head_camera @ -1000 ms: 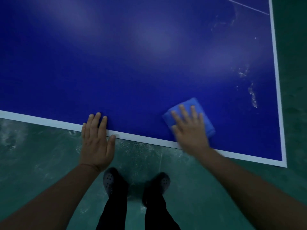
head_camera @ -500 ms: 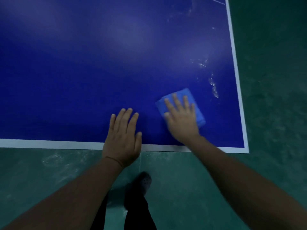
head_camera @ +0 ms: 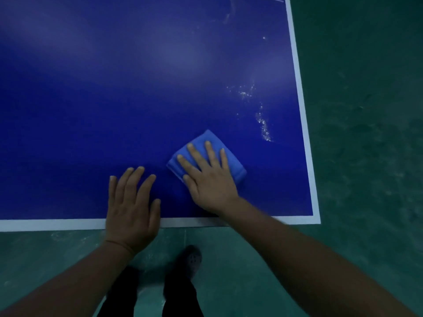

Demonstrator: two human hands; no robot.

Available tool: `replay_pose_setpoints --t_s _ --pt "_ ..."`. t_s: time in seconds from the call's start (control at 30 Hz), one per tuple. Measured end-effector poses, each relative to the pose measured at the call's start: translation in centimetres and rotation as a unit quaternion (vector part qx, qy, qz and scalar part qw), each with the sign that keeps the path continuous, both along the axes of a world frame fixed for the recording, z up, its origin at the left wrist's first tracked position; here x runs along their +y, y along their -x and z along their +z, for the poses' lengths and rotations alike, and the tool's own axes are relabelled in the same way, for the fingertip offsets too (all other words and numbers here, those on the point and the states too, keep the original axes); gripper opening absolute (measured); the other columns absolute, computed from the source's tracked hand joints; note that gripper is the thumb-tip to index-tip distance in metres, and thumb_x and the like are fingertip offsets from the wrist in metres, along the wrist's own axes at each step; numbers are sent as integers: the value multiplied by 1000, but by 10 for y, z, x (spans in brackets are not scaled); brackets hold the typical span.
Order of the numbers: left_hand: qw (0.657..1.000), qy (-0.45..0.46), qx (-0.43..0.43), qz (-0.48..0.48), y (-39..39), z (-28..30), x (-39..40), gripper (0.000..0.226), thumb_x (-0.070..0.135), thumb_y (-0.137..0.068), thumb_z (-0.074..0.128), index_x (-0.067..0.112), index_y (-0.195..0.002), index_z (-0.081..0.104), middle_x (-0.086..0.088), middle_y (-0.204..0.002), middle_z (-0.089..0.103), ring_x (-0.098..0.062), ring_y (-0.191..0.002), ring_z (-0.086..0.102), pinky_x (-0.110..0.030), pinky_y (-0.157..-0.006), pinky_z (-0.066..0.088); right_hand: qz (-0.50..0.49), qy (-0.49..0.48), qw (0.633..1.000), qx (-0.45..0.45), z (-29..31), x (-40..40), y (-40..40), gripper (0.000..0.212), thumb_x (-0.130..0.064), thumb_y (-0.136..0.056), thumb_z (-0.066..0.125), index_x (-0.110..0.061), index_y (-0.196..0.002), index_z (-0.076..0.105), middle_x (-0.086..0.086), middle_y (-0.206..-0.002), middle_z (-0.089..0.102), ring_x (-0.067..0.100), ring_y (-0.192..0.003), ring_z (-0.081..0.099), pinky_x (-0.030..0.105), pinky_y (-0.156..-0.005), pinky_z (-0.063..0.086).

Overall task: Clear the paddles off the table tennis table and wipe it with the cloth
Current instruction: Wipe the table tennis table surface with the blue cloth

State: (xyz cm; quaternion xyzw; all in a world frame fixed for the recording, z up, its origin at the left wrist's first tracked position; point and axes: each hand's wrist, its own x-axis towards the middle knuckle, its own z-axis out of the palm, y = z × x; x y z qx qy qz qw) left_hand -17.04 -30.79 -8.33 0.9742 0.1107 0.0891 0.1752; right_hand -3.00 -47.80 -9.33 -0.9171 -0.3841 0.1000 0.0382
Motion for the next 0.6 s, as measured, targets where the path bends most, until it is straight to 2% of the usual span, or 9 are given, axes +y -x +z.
replay_pose_setpoints --t_s 0.07,0.2,0.27,0.33,0.4,0.47,0.5,0.53,0.6 --pt "1000 23 9 -4 -13 1 -30 56 35 -93 41 3 -138 51 -20 -151 40 -39 -145 31 -58 -122 11 -11 20 999 -31 0 -12 -50 57 -48 -101 21 -36 -157 26 -1 -167 20 38 -153 11 62 -121 7" --pt "996 -5 91 8 -27 -6 -60 64 43 -95 35 4 -146 41 -19 -157 32 -36 -150 21 -54 -123 5 -269 69 960 -26 3 -97 -165 56 -46 -105 18 -37 -160 7 -4 -169 2 34 -154 -1 61 -121 4" --pt "994 -34 103 -1 -26 -11 -60 64 44 -95 35 5 -146 40 -19 -157 31 -37 -149 22 -54 -123 6 -350 47 936 10 9 -129 -182 56 -47 -106 16 -37 -160 5 -5 -169 -2 33 -154 -7 61 -121 0" --pt "993 -43 109 -6 -27 -12 -58 64 44 -95 35 4 -144 42 -19 -156 32 -38 -149 23 -55 -123 7 -376 28 926 -7 7 -123 -161 56 -45 -106 19 -35 -160 10 -3 -169 4 36 -154 -2 63 -121 2" --pt "992 -49 118 -6 -29 -12 -60 64 44 -95 34 3 -143 46 -20 -155 34 -38 -148 24 -57 -122 10 -300 26 953 -39 5 -98 -108 57 -44 -103 24 -32 -159 20 3 -168 15 41 -153 9 66 -119 9" --pt "991 -54 119 -4 -29 -11 -60 65 46 -98 29 2 -142 47 -21 -154 35 -39 -147 25 -59 -122 11 -113 13 993 -26 1 -85 -50 57 -46 -102 27 -31 -157 26 4 -166 22 41 -152 13 66 -119 10" --pt "992 -54 116 -3 -29 -11 -60 66 48 -99 25 2 -141 48 -21 -154 36 -40 -147 26 -59 -122 12 -40 14 999 -16 1 -88 -37 56 -47 -103 28 -33 -157 26 2 -166 23 39 -153 11 65 -119 8" --pt "992 -53 114 -4 -29 -11 -60 68 49 -101 21 1 -141 48 -22 -153 36 -41 -147 27 -59 -121 12 -2 19 1000 -7 0 -97 -44 55 -48 -103 28 -35 -156 26 0 -165 24 38 -153 11 64 -119 8" --pt "992 -52 114 -2 -29 -10 -60 70 49 -101 19 0 -140 49 -23 -153 36 -42 -146 27 -60 -121 13 -46 29 998 -24 -1 -115 -92 56 -47 -101 29 -35 -156 28 1 -165 25 38 -152 14 64 -119 11"
